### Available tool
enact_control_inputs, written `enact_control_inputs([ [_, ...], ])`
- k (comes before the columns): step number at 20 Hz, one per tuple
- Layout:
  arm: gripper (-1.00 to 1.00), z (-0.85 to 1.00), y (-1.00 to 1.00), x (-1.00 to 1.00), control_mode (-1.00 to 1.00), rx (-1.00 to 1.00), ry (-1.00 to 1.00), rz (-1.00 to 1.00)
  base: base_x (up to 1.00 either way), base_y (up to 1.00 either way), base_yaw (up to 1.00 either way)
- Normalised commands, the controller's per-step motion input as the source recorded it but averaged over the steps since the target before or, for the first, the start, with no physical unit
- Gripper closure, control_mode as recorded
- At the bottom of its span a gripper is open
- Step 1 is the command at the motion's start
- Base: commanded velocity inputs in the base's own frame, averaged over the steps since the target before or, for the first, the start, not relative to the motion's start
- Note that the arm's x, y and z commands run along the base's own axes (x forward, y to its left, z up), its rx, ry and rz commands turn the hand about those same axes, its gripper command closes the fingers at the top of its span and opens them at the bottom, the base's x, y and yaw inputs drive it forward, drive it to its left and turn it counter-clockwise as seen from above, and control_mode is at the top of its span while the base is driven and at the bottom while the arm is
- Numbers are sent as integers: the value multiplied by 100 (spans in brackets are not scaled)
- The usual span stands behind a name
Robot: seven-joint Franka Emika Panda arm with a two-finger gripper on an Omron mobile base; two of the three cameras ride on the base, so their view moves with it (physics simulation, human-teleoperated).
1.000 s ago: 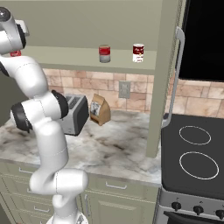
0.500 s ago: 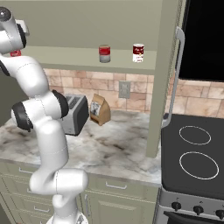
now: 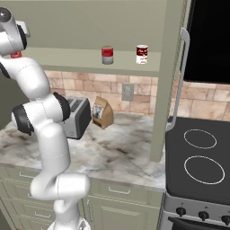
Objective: Stack two cans on top of the other two cans in the cabinet.
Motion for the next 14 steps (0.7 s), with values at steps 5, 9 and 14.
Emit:
enact_control_inputs([
  [5,100,-7,2,3,-100,0,0,0,0,0,0],
  [9,100,-4,1,4,-100,0,2,0,0,0,0],
  [14,100,-6,0,1,-100,0,1,0,0,0,0],
])
